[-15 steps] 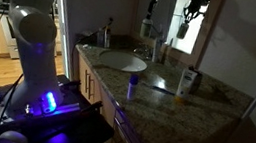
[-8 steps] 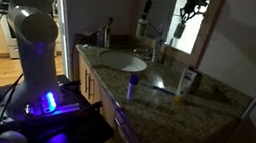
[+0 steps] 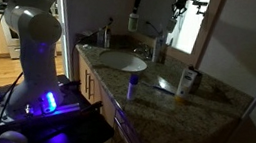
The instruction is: Move the pump bottle to the left side of the countertop, open the faucet
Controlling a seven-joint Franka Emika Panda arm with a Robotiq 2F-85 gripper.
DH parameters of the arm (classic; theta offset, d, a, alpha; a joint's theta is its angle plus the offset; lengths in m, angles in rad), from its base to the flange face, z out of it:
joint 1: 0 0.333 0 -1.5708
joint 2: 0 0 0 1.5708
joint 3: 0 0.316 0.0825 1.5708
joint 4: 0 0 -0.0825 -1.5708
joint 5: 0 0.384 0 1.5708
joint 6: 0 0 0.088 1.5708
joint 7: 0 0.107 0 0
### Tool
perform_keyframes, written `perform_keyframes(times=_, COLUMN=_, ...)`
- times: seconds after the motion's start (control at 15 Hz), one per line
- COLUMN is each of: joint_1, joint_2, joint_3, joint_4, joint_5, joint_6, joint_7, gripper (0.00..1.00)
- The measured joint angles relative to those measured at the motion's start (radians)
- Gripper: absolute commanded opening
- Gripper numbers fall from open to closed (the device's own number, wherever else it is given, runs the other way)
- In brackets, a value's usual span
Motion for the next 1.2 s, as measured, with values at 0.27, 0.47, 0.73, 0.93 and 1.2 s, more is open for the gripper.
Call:
perform_keyframes(times=0.27, joint_1=0.013, joint_2=0.057, joint_3=0.001, joint_4=0.011, joint_5=-0.037, joint_6=-0.002, joint_7=0.022, gripper=0.07)
perform_keyframes(times=0.47, joint_1=0.051, joint_2=0.167, joint_3=0.001, joint_4=0.093, joint_5=-0.080, joint_6=0.018, joint_7=0.085, gripper=0.07)
perform_keyframes(times=0.73, joint_1=0.079, joint_2=0.282, joint_3=0.000, joint_4=0.230, joint_5=-0.084, joint_6=0.043, joint_7=0.164, gripper=0.07)
perform_keyframes(times=0.93, joint_1=0.079, joint_2=0.293, joint_3=-0.001, joint_4=0.246, joint_5=-0.084, joint_6=0.040, joint_7=0.168, gripper=0.07)
perform_keyframes(times=1.2, joint_1=0.079, joint_2=0.354, joint_3=-0.004, joint_4=0.272, joint_5=-0.084, joint_6=0.049, joint_7=0.201, gripper=0.07)
